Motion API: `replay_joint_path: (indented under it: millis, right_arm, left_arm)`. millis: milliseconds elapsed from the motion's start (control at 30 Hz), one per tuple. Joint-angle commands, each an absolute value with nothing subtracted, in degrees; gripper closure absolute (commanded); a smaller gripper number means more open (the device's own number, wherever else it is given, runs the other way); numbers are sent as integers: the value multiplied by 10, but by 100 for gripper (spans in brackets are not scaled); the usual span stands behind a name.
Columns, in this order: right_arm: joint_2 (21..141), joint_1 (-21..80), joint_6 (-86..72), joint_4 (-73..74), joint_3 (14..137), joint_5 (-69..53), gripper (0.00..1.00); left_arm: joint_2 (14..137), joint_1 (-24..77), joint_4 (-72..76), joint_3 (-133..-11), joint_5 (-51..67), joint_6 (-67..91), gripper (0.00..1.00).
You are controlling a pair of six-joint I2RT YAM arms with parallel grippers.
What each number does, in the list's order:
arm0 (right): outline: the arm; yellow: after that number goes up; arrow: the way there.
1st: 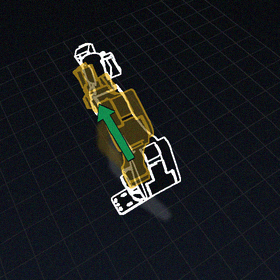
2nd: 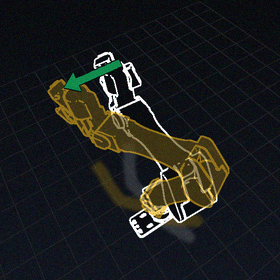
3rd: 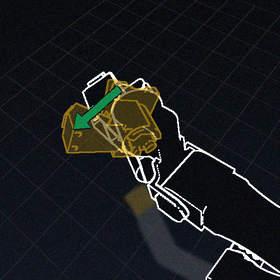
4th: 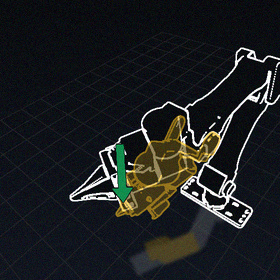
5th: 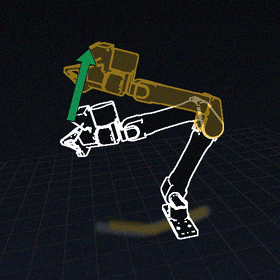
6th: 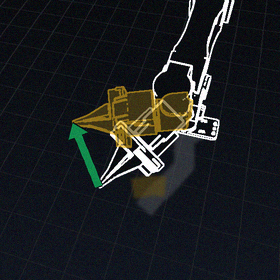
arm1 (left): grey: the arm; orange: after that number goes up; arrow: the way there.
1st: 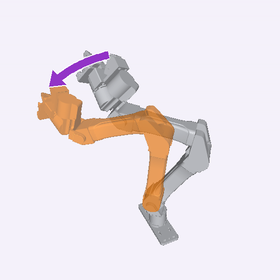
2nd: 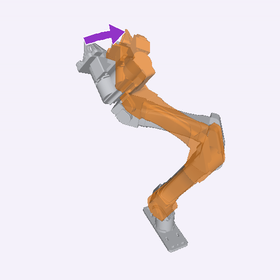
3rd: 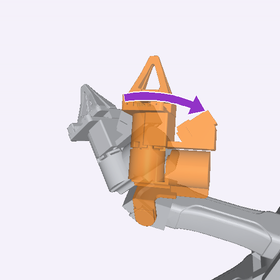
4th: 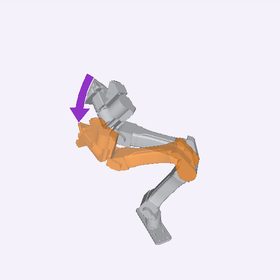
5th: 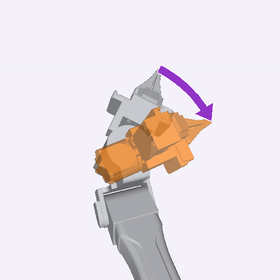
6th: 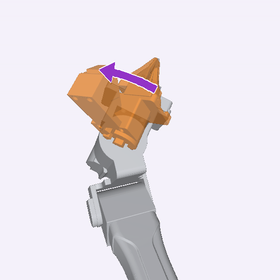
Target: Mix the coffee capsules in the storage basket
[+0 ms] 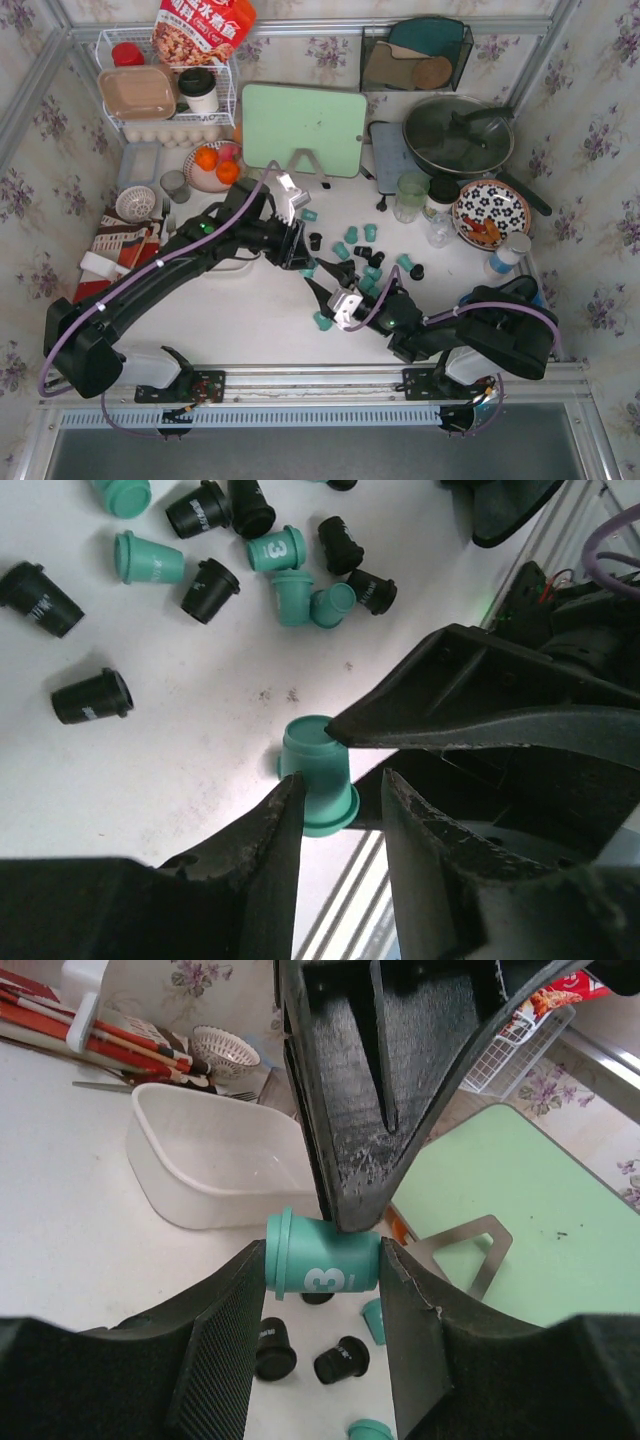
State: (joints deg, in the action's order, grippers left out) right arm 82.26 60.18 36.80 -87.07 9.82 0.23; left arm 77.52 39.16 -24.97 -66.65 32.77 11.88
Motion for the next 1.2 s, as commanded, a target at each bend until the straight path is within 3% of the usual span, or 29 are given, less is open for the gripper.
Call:
replay_joint_path:
  millis: [0,567,667,767,1033,1167]
  right_arm:
    - [822,606,371,-1046,113,-3,55]
    - [816,616,373,-1046,134,7,56]
    - [820,616,370,-1045,140,15,55]
    - [823,616,359,-1046,141,35,44]
    - [798,617,306,-1043,95,106,18]
    - [717,619,208,-930,66,169,21]
  left_arm:
    - [774,401,-225,-664,317,105,60]
    - [778,403,-236,-672,316,105,60]
    - [777,403,-235,-672,320,104,67]
    - [771,402,-239,-676,310,93,79]
    - [733,371,-284,-685,162,80,83]
    - [738,325,-329,-691,31,82,82]
